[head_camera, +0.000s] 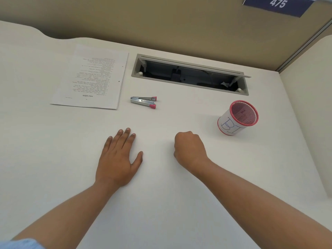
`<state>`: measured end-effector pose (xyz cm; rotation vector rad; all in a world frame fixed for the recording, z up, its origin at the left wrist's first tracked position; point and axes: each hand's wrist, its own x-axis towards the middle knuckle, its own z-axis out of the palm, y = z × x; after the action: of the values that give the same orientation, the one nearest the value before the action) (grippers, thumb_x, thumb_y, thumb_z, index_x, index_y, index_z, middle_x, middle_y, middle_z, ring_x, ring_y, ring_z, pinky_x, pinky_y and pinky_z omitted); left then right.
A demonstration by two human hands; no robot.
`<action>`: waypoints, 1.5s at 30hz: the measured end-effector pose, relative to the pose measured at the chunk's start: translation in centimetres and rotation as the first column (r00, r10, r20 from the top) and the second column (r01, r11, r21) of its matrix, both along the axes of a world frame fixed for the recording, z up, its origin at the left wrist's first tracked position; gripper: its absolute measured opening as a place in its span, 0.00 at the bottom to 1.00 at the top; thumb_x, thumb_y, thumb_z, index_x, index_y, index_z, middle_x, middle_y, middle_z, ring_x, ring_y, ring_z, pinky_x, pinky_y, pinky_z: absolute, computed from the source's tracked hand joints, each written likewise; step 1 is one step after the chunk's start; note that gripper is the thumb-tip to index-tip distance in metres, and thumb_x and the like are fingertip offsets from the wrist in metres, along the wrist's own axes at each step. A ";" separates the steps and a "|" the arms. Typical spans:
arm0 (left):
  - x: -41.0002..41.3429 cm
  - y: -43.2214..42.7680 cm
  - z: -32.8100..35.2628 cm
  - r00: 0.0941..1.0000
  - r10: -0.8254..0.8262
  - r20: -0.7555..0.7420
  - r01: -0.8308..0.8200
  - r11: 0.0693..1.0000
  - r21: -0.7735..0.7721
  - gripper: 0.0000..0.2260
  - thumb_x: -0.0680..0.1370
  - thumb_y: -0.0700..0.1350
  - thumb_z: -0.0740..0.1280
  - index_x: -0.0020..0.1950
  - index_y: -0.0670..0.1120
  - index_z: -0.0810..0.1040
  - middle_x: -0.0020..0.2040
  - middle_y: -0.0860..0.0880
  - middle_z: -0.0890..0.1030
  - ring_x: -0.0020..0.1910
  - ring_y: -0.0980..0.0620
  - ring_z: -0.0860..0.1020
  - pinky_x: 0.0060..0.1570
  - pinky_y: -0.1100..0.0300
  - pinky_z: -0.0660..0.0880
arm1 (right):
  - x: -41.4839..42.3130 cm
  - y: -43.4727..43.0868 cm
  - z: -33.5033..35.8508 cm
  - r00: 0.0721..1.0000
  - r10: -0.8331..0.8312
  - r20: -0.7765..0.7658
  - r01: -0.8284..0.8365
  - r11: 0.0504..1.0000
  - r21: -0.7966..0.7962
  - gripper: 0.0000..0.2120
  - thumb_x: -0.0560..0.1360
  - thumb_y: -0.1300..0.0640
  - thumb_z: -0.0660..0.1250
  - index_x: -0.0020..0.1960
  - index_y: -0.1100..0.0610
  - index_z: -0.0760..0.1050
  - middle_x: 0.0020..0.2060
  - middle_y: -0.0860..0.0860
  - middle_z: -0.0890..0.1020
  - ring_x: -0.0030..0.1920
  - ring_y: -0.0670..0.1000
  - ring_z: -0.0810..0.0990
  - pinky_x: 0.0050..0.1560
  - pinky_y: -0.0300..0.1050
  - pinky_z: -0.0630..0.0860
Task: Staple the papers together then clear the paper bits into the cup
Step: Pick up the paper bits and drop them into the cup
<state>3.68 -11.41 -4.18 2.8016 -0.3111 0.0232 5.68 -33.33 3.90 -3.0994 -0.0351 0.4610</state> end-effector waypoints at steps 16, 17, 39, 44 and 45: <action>-0.1 0.1 -0.2 1.000 -0.007 0.007 0.007 1.000 -0.005 0.30 0.79 0.61 0.54 0.77 0.47 0.66 0.80 0.49 0.64 0.80 0.50 0.59 0.79 0.49 0.52 | 0.4 -5.6 1.9 0.615 -0.615 -0.494 0.590 -0.058 0.805 0.08 0.67 0.72 0.70 0.33 0.62 0.78 0.28 0.53 0.77 0.30 0.49 0.77 0.36 0.37 0.79; -0.1 0.1 -0.2 1.000 -0.007 0.008 0.007 1.000 -0.002 0.30 0.79 0.61 0.54 0.77 0.47 0.66 0.80 0.49 0.64 0.80 0.50 0.60 0.79 0.49 0.53 | 0.6 -6.0 2.7 0.601 -0.606 -0.521 0.573 -0.128 0.809 0.08 0.68 0.72 0.70 0.34 0.62 0.78 0.29 0.53 0.78 0.31 0.48 0.77 0.33 0.35 0.79; 0.0 0.1 -0.1 1.000 -0.022 0.014 0.022 1.000 0.008 0.31 0.78 0.61 0.54 0.76 0.46 0.69 0.78 0.48 0.67 0.78 0.48 0.63 0.77 0.48 0.55 | 6.0 -18.0 9.4 0.864 -0.499 0.069 0.481 0.858 0.182 0.13 0.68 0.64 0.64 0.40 0.47 0.81 0.43 0.51 0.85 0.45 0.56 0.82 0.45 0.51 0.83; 0.0 0.1 0.0 1.000 -0.023 0.014 0.023 1.000 0.015 0.31 0.78 0.61 0.54 0.76 0.46 0.69 0.78 0.48 0.67 0.78 0.48 0.64 0.78 0.49 0.54 | 6.3 -18.5 9.0 0.870 -0.494 -0.007 0.475 0.833 0.283 0.18 0.69 0.70 0.61 0.36 0.49 0.80 0.45 0.55 0.86 0.49 0.57 0.83 0.48 0.54 0.83; 0.0 0.1 0.0 1.000 -0.023 0.014 0.023 1.000 0.015 0.31 0.78 0.61 0.54 0.76 0.46 0.69 0.78 0.48 0.67 0.78 0.48 0.64 0.77 0.49 0.54 | 6.3 -18.6 8.9 0.867 -0.499 -0.009 0.479 0.826 0.299 0.18 0.69 0.71 0.61 0.35 0.49 0.79 0.44 0.55 0.86 0.48 0.57 0.83 0.48 0.54 0.83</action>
<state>3.69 -11.33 -4.21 2.8138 -0.3480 0.0354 11.98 -51.89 12.83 -2.6800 0.6213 0.2912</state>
